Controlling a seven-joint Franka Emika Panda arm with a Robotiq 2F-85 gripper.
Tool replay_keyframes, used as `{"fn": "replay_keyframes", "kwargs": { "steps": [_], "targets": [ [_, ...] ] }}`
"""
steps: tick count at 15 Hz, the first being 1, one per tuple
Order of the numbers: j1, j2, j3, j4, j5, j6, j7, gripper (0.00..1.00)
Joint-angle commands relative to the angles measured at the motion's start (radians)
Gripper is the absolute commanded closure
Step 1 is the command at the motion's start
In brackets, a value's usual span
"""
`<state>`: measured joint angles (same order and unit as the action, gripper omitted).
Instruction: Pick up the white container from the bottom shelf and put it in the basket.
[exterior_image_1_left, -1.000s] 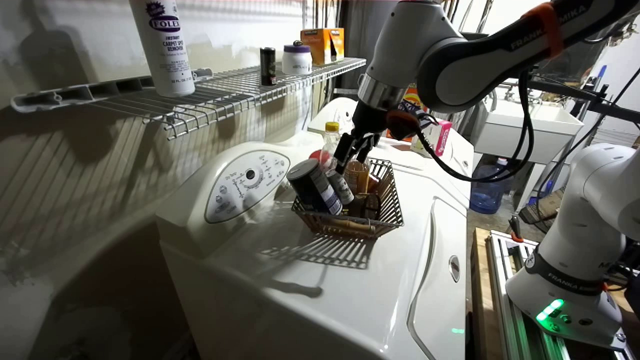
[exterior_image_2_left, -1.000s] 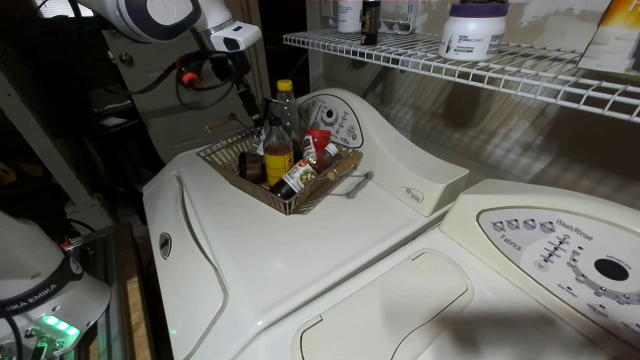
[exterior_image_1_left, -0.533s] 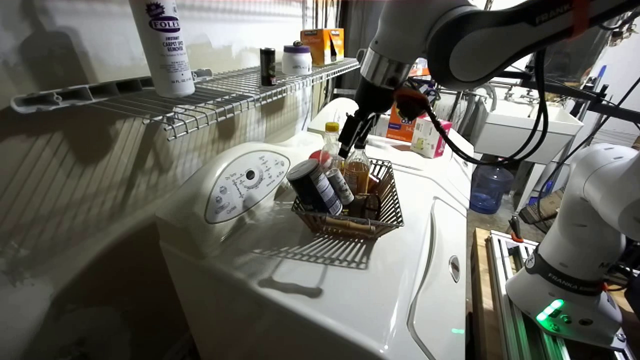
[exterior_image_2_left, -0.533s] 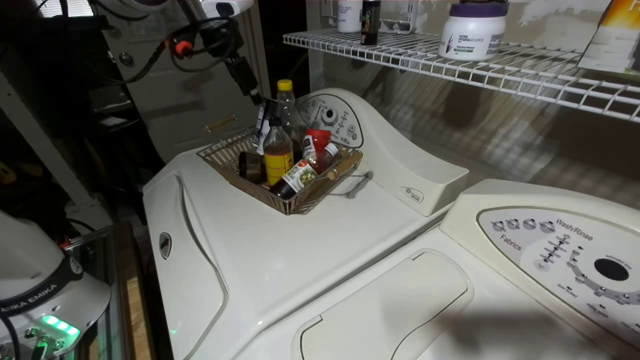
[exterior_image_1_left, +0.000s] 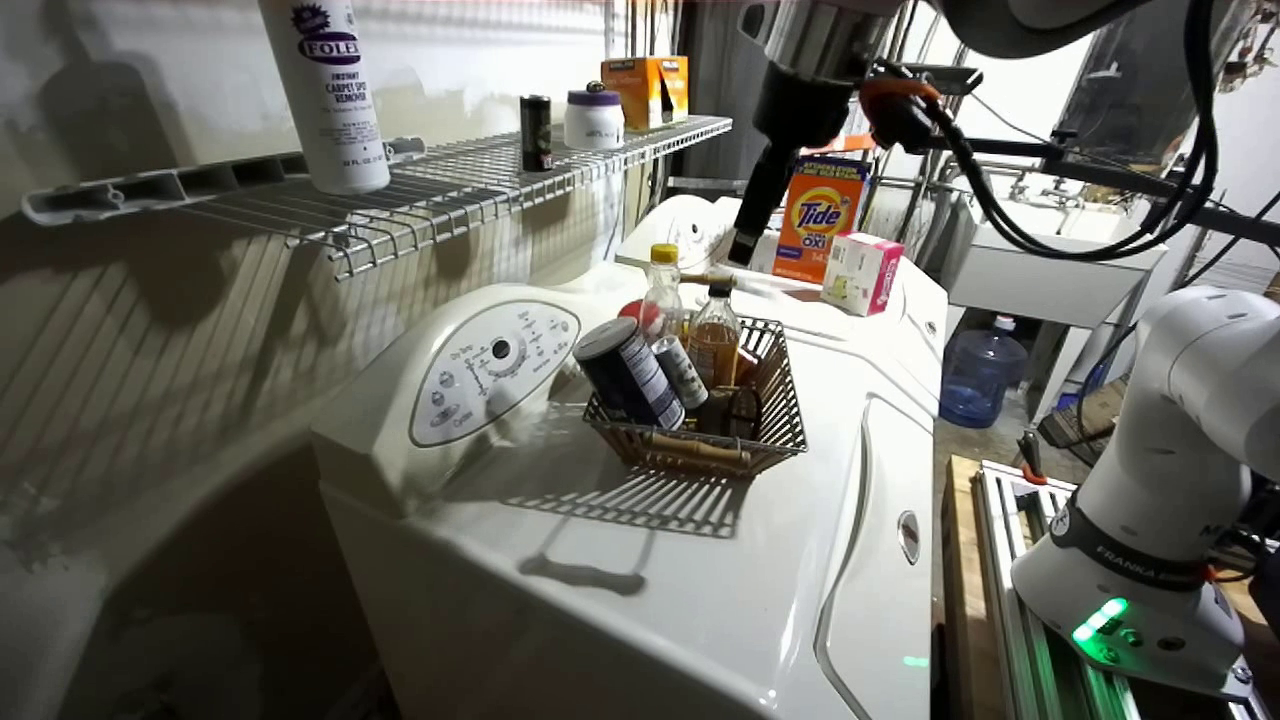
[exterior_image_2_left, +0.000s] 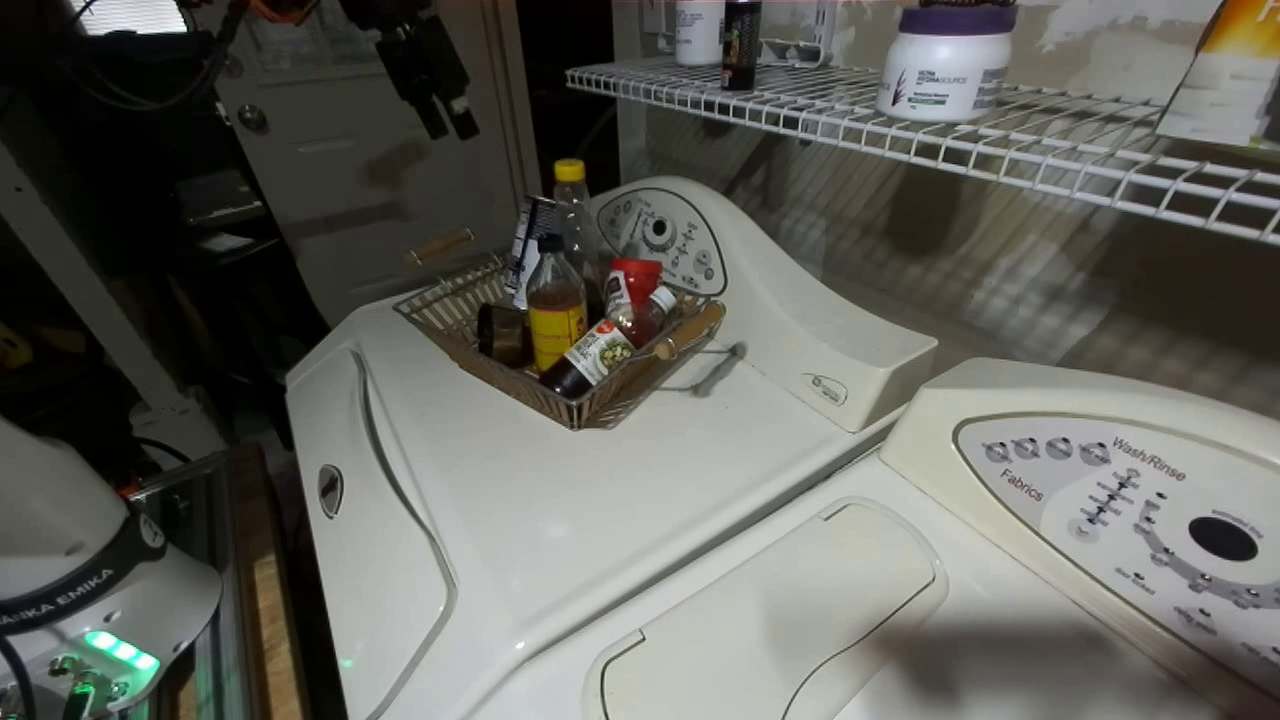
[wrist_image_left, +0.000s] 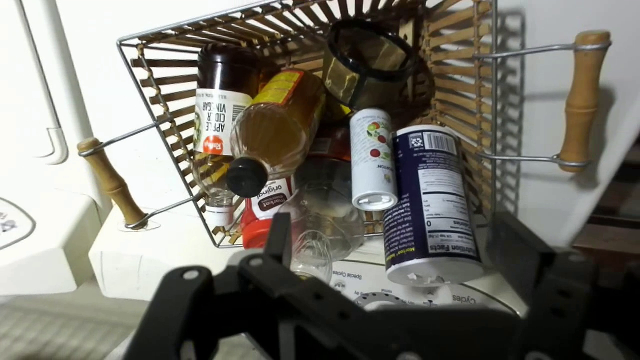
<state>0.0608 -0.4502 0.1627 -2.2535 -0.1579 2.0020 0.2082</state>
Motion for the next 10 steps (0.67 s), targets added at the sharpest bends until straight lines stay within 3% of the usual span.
{"fn": "replay_keyframes", "kwargs": {
  "steps": [1, 10],
  "targets": [
    [0.025, -0.018, -0.013, 0.044, 0.027, -0.076, -0.07, 0.0],
    [0.022, -0.015, -0.008, 0.037, 0.011, -0.05, -0.078, 0.0]
  ]
}}
